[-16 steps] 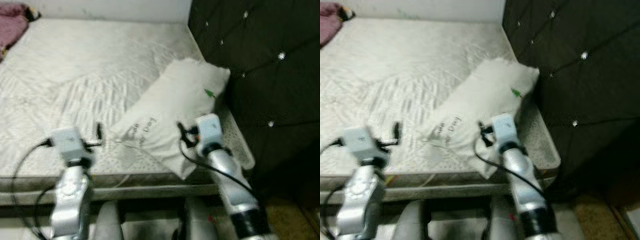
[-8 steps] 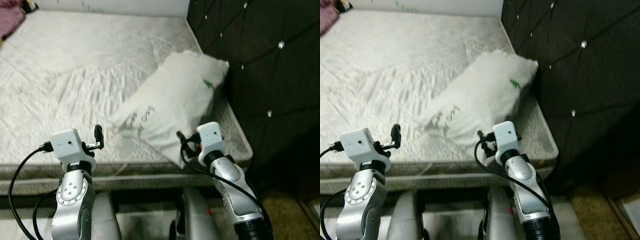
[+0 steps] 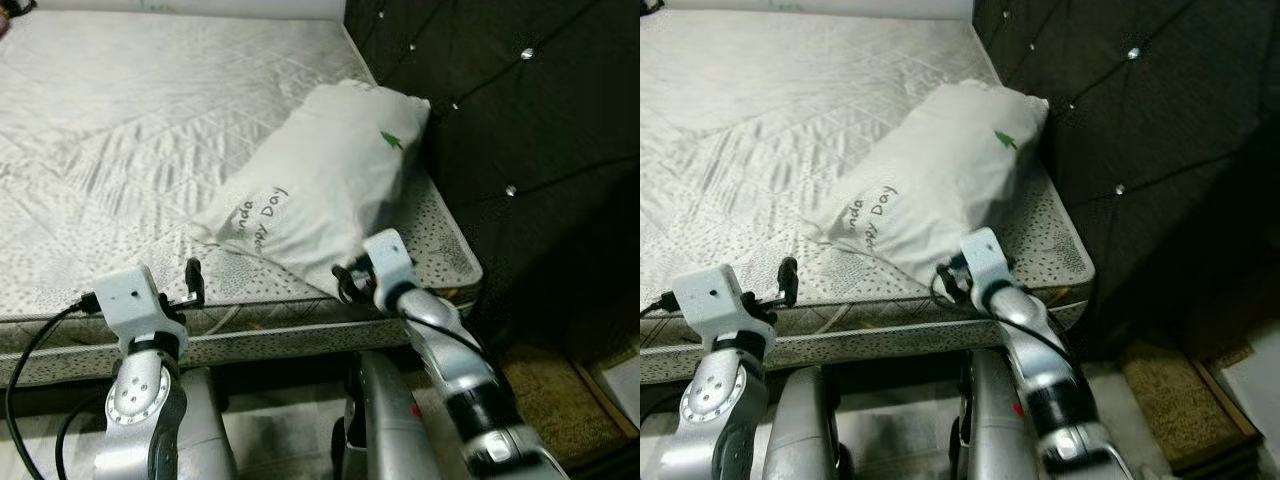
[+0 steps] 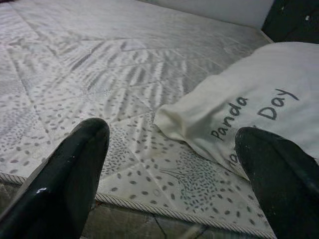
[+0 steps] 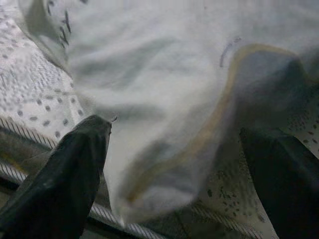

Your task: Clean up the room

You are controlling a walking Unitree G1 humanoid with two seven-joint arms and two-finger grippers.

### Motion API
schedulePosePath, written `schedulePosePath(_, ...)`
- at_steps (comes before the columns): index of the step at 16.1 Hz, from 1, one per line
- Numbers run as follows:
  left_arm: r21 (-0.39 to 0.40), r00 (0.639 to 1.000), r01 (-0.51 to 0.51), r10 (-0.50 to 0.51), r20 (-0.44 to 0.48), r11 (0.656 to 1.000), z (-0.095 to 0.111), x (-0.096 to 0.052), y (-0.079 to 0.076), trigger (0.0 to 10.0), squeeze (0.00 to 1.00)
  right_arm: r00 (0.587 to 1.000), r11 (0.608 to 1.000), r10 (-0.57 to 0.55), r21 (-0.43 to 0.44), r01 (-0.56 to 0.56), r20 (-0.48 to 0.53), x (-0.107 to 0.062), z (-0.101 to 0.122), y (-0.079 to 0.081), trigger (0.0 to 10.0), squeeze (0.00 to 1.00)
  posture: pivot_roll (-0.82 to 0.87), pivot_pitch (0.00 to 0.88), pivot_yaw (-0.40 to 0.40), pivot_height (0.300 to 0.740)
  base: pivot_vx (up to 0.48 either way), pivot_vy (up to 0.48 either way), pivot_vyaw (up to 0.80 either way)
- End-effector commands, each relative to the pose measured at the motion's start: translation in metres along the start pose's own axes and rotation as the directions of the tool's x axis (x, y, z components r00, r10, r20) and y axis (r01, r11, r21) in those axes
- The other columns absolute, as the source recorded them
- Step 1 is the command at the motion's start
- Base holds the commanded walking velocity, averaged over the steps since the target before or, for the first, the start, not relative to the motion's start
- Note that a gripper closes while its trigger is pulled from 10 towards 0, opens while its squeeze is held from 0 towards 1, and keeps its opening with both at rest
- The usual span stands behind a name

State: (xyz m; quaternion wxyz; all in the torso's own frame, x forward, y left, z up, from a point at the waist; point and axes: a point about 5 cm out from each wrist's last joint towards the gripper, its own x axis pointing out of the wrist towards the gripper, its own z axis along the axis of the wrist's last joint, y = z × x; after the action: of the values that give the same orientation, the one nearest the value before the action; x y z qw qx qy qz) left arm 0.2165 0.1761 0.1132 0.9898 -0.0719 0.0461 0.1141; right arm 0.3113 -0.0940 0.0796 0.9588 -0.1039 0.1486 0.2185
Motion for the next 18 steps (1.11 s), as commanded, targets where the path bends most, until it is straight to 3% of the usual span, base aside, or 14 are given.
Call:
schedulePosePath(1,-0.012,1.000,0.009,-0.009,-0.001,1.000,0.002,-0.002,-0.004,10.0,0.00,1.000,1.000,-0.017,0.004,0.017,-0.010,0.002,-0.001,-0.004,10.0,0.00,0.03,0.069,-0.084,0.554,0.000,0.000,0.00)
schedulePosePath(7,0.005,0.999,-0.017,0.017,-0.035,1.000,0.002,-0.020,0.002,10.0,0.00,0.986,0.989,-0.073,0.120,0.091,-0.149,0.024,-0.008,0.004,10.0,0.00,0.07,0.103,-0.089,0.554,0.000,0.000,0.00)
schedulePosePath(10,0.008,0.998,-0.020,0.021,-0.052,1.000,0.002,-0.024,0.003,10.0,0.00,0.976,0.965,-0.122,0.208,0.159,-0.181,0.036,0.003,0.002,10.0,0.00,0.08,0.119,-0.089,0.554,0.000,0.000,0.00)
schedulePosePath(12,0.011,0.998,-0.024,0.024,-0.057,1.000,0.002,-0.026,0.004,10.0,0.00,0.975,0.966,-0.125,0.204,0.162,-0.185,0.039,0.008,0.006,10.0,0.00,0.09,0.125,-0.090,0.554,0.000,0.000,0.00)
schedulePosePath(13,0.013,0.998,-0.025,0.026,-0.060,1.000,0.002,-0.027,0.004,10.0,0.00,0.973,0.957,-0.134,0.232,0.176,-0.188,0.042,0.012,0.010,7.8,0.00,0.09,0.126,-0.090,0.554,0.000,0.000,0.00)
schedulePosePath(14,0.015,0.997,-0.027,0.028,-0.066,1.000,0.002,-0.028,0.004,10.0,0.00,0.974,0.938,-0.131,0.295,0.183,-0.186,0.046,0.017,0.015,0.0,0.00,0.09,0.129,-0.091,0.554,0.000,0.000,0.00)
schedulePosePath(16,0.017,0.997,-0.030,0.032,-0.071,0.999,0.002,-0.029,0.004,10.0,0.00,0.972,0.931,-0.140,0.309,0.194,-0.189,0.049,0.021,0.021,0.0,0.00,0.10,0.127,-0.093,0.554,0.000,0.000,0.00)
schedulePosePath(18,0.014,0.997,-0.030,0.031,-0.072,0.999,0.003,-0.028,0.003,10.0,0.00,0.975,0.913,-0.086,0.375,0.160,-0.206,0.051,0.022,0.037,0.0,0.00,0.11,0.119,-0.092,0.554,0.000,0.000,0.00)
